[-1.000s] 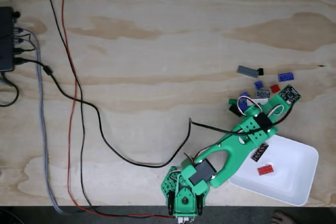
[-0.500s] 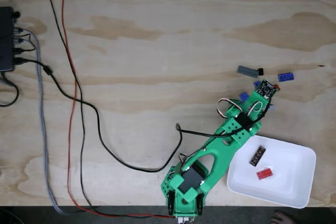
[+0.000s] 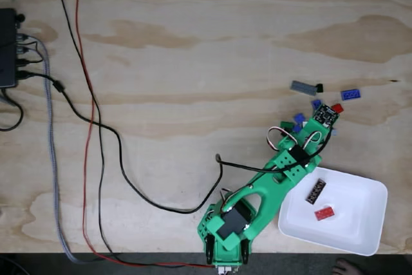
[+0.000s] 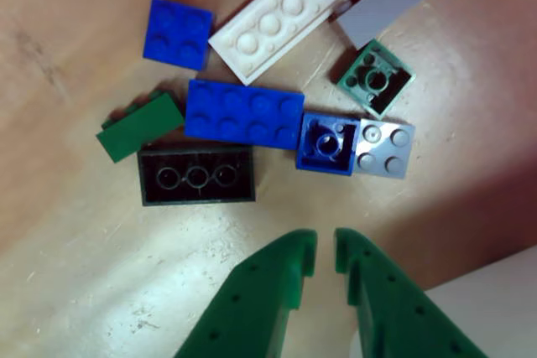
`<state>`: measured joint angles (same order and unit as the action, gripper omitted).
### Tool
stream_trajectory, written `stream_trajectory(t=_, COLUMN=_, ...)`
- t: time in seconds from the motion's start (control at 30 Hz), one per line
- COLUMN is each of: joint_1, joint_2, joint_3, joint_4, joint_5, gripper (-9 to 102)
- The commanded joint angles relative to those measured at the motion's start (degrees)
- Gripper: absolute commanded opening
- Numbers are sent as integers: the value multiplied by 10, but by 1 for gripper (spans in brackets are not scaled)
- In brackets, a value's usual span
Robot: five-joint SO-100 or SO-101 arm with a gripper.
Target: Put all lego bricks in the bin.
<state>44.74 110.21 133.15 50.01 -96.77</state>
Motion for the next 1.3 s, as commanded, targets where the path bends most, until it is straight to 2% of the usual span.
stream_trajectory(t=0.0, joint_1=-8, joint_2=82, joint_3=37, joint_4=-17, joint_5=2, gripper=0)
stream_trajectory(t=0.6, joint_1=-25, joint_2=209, joint_3=137, joint_4=-33, joint_5=17, gripper=0)
stream_trajectory(t=0.7, joint_1=-25, joint_2=145, joint_3=100, joint_4=-83, joint_5=61, gripper=0)
stream_trajectory(t=0.8, joint_1=-47, joint_2=46, joint_3=-18, joint_4=-61, joint_5=101, gripper=1)
stream_trajectory(t=0.87, joint_1=-73, joint_2=-24, joint_3=-99, joint_4=4, joint_5=98, gripper=9)
stream_trajectory(t=0.97, joint_1=-120, joint_2=-80, joint_3=-144, joint_4=47, joint_5=102, gripper=29)
stream_trajectory(t=1.1, joint_1=-149, joint_2=-90, joint_3=-122, joint_4=48, joint_5=93, gripper=33)
stream_trajectory(t=1.27, joint_1=-118, joint_2=-93, joint_3=-88, joint_4=46, joint_5=44, gripper=36)
